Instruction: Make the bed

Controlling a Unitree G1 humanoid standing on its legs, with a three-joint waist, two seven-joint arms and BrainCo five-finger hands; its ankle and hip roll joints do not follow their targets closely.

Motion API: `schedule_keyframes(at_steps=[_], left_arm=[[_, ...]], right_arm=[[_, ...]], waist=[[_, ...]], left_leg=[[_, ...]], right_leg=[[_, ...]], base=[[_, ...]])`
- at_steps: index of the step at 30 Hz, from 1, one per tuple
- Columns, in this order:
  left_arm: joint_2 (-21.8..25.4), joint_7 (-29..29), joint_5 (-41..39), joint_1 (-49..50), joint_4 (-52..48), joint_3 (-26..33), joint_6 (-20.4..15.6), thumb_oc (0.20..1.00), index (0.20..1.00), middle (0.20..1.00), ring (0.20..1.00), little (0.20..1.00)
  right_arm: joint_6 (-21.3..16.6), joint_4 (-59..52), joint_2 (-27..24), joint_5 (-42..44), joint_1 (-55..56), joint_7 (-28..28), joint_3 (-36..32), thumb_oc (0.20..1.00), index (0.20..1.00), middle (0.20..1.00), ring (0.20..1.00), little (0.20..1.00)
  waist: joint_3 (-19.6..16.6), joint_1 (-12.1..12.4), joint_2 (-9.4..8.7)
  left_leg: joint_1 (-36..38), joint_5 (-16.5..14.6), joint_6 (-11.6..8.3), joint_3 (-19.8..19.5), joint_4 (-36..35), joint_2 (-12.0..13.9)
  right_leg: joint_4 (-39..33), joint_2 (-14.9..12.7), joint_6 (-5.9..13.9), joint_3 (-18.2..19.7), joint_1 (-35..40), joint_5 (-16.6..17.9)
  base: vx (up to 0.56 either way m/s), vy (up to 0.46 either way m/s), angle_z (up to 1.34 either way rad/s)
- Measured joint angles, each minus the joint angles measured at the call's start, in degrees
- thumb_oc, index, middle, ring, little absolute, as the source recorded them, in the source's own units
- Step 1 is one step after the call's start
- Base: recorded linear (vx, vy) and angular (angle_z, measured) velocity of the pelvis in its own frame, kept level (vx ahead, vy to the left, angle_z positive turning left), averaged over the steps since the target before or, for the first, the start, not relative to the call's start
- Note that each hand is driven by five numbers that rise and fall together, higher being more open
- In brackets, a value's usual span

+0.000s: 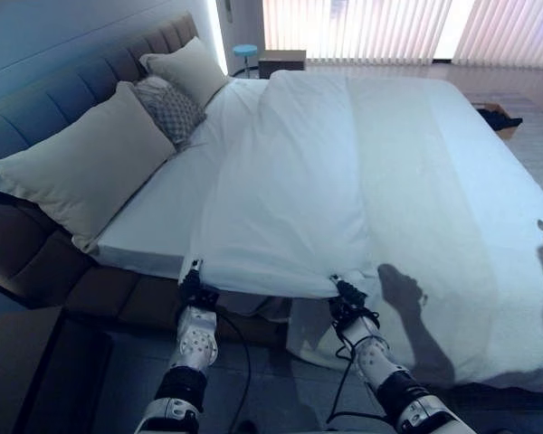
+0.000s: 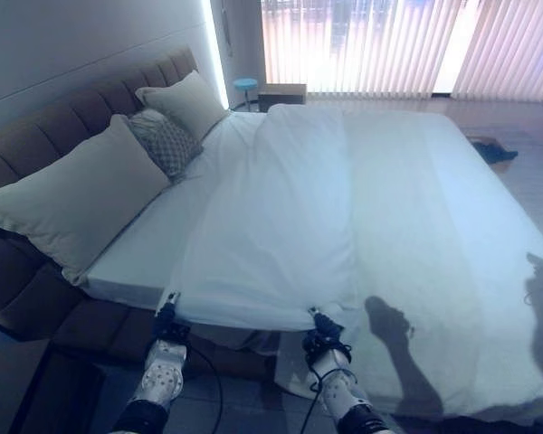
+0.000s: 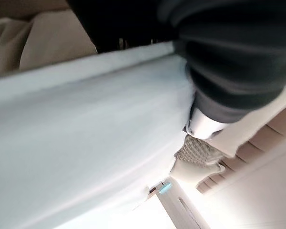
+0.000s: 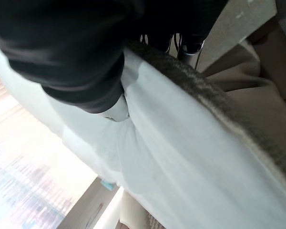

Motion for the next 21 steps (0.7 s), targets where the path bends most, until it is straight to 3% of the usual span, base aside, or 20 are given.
schedule_keyframes(at_steps=[4,7,9,10,15,21], left_arm=[[1.57,-0.08,2.72,0.09,0.06,0.01,0.04,0.2,0.2,0.2,0.2,0.2],[2.36,-0.09,3.22,0.41,0.04,0.2,0.03,0.2,0.2,0.2,0.2,0.2],[2.47,-0.21,3.29,0.73,-0.04,0.26,0.02,0.2,0.2,0.2,0.2,0.2],[2.71,-0.27,3.3,1.25,-0.14,0.46,0.02,0.2,0.2,0.2,0.2,0.2],[3.06,-0.3,5.06,2.47,0.18,0.55,0.02,0.2,0.2,0.2,0.2,0.2],[3.31,-0.34,7.43,0.51,4.32,0.55,-0.02,0.2,0.2,0.2,0.2,0.2]], right_arm=[[0.18,0.29,1.01,-0.5,-0.74,0.12,-0.37,0.2,0.2,0.2,0.2,0.2],[0.22,0.95,1.2,-1.23,-2.26,0.36,-0.37,0.2,0.2,0.2,0.2,0.2],[0.16,1.71,1.43,-1.65,-2.38,0.72,-0.44,0.2,0.2,0.2,0.2,0.2],[0.22,2.04,1.81,-2.17,-2.55,0.78,-0.37,0.2,0.2,0.2,0.2,0.2],[0.26,2.47,1.72,-2.8,-2.0,0.81,0.67,0.2,0.2,0.2,0.2,0.2],[0.24,4.36,0.98,-4.53,-3.29,0.85,1.46,0.2,0.2,0.2,0.2,0.2]], waist=[[0.3,2.22,0.53],[0.97,4.47,1.3],[0.88,5.16,1.03],[0.88,7.37,0.99],[0.99,6.42,1.09],[3.9,6.14,1.49]], left_leg=[[-1.22,0.16,1.57,4.99,-0.04,-2.57],[-1.64,-0.73,3.79,7.96,0.23,-2.27],[-1.28,-0.42,3.97,8.93,-1.11,-2.06],[-0.52,-0.4,3.8,10.78,-2.7,-1.68],[-0.9,0.22,3.18,9.37,-3.73,-1.21],[-4.8,0.23,2.88,8.41,-2.86,-0.98]], right_leg=[[-1.63,-3.09,2.27,0.6,-2.57,2.66],[-4.53,-2.98,1.87,-3.0,-2.91,5.85],[-7.75,-2.92,1.92,-4.8,-2.14,7.66],[-9.3,-3.29,1.93,-6.22,-2.21,8.54],[-11.13,-2.5,1.94,-6.59,-1.35,8.98],[-12.06,-1.88,1.74,-7.23,-3.33,9.13]], base=[[-0.15,0.206,-0.56],[-0.07,0.126,-0.54],[-0.02,0.012,-0.37],[0.01,0.004,-0.65],[-0.05,0.006,0.04],[-0.09,-0.013,0.1]])
